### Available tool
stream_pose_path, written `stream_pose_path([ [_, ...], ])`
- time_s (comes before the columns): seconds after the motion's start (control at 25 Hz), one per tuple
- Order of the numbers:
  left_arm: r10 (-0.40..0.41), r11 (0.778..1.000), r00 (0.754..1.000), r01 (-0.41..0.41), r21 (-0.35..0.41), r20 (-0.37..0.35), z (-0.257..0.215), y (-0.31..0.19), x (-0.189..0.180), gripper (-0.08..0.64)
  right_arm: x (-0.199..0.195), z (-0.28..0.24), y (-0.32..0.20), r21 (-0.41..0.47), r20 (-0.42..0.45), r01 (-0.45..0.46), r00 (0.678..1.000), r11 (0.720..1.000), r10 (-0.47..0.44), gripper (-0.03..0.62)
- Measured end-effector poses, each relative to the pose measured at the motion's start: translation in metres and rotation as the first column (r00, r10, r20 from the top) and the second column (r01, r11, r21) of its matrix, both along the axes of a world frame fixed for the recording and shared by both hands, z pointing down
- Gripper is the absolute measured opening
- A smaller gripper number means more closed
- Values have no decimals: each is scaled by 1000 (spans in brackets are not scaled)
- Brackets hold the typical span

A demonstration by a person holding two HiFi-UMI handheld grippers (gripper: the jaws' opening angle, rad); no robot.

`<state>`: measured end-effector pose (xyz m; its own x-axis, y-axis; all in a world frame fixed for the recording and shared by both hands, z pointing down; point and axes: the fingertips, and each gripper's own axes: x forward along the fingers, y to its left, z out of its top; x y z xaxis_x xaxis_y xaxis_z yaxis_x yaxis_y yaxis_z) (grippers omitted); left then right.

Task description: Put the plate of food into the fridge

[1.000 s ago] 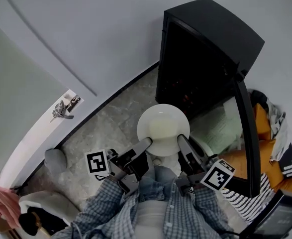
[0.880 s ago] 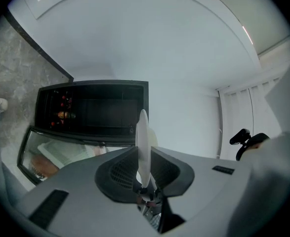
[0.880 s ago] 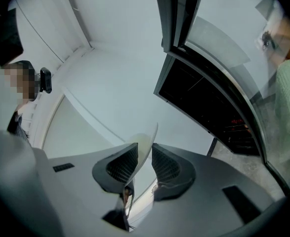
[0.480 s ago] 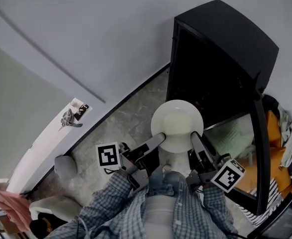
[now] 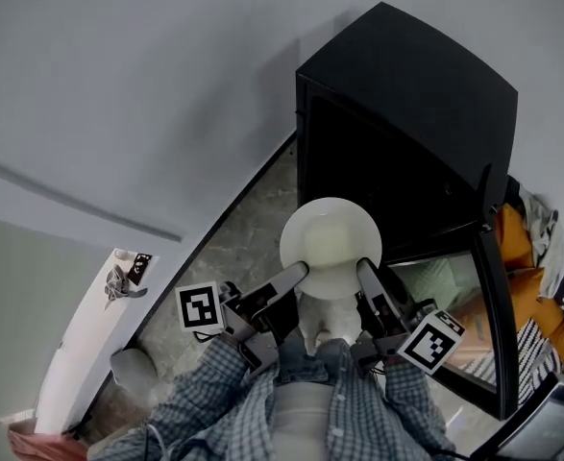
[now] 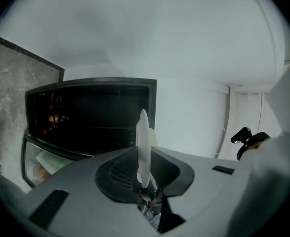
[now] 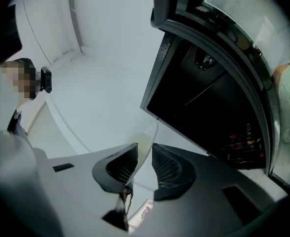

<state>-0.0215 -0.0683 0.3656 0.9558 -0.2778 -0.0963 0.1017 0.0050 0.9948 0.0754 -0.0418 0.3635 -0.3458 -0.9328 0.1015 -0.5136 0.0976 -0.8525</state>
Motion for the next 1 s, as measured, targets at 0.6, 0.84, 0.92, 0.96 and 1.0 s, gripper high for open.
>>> stream_pose_path([
  [0.6,62,998,998,-62,-13,-14,16,-90,29,60,-13,15,-54,-73,137,-207,967,976,215,95],
  [0.84,139,990,990,-139,-9,-9,21,-95,49,60,-21,19,-65,-105,126,-255,956,961,267,95],
  [0.92,156,988,988,-156,-20,-15,23,-93,52,60,-23,22,-65,-132,116,-282,948,950,297,95],
  [0.96,166,986,986,-166,-24,-17,24,-91,55,60,-21,23,-65,-142,111,-299,943,944,315,94],
  [1.0,176,984,984,-176,-27,-18,24,-89,57,60,-19,23,-64,-149,105,-315,937,937,332,94],
])
